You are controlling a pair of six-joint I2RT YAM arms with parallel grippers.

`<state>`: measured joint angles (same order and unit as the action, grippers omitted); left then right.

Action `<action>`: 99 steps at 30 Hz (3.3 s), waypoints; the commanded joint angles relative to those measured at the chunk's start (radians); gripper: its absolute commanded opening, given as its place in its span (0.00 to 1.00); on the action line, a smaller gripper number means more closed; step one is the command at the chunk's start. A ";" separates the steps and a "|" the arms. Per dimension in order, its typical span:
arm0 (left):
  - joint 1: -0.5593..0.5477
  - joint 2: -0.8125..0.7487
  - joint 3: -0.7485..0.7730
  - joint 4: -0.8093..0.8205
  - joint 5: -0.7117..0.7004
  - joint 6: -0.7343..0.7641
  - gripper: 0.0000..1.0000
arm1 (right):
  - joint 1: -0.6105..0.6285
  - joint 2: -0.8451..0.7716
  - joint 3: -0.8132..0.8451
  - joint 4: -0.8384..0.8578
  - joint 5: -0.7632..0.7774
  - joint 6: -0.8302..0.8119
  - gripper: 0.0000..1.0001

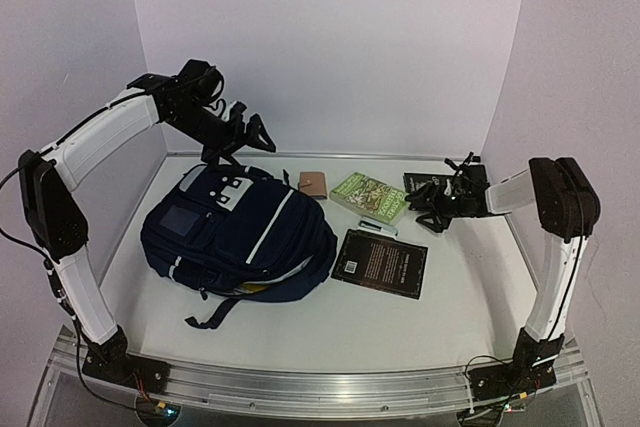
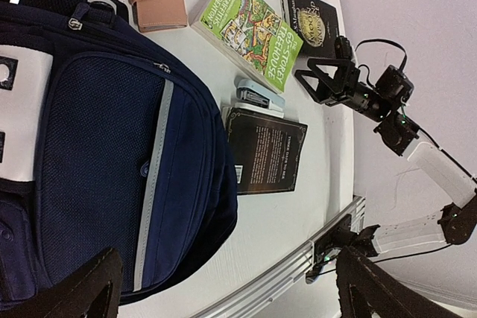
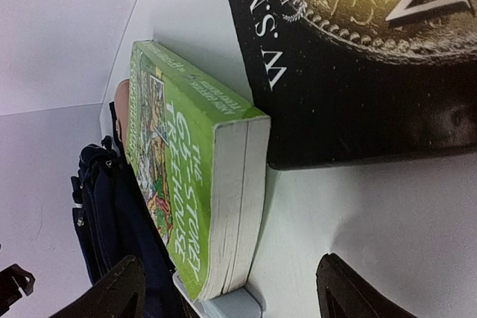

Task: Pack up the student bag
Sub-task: Pick up the book from the center of the board.

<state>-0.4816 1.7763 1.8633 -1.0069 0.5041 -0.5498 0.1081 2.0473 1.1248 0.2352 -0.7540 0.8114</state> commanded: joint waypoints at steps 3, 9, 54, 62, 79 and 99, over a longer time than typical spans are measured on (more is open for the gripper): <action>-0.002 0.017 0.033 -0.008 0.012 -0.005 1.00 | 0.026 0.079 0.036 0.135 0.000 0.034 0.77; -0.001 0.017 0.033 -0.025 0.009 -0.013 1.00 | 0.031 0.151 0.059 0.217 -0.013 0.043 0.74; -0.002 0.002 -0.046 0.798 0.033 -0.249 1.00 | 0.114 -0.167 0.441 0.325 0.079 0.515 0.00; -0.063 0.060 -0.104 1.120 0.007 -0.410 1.00 | 0.220 -0.198 0.501 0.294 0.111 0.523 0.00; -0.123 -0.009 -0.331 1.250 -0.130 -0.549 1.00 | 0.305 -0.214 0.531 0.312 0.128 0.496 0.00; -0.111 0.062 -0.358 1.562 -0.146 -0.646 0.92 | 0.361 -0.254 0.483 0.352 0.122 0.528 0.00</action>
<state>-0.6012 1.8083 1.4678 0.3924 0.3466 -1.1440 0.4509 1.8970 1.5938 0.4287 -0.6243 1.3101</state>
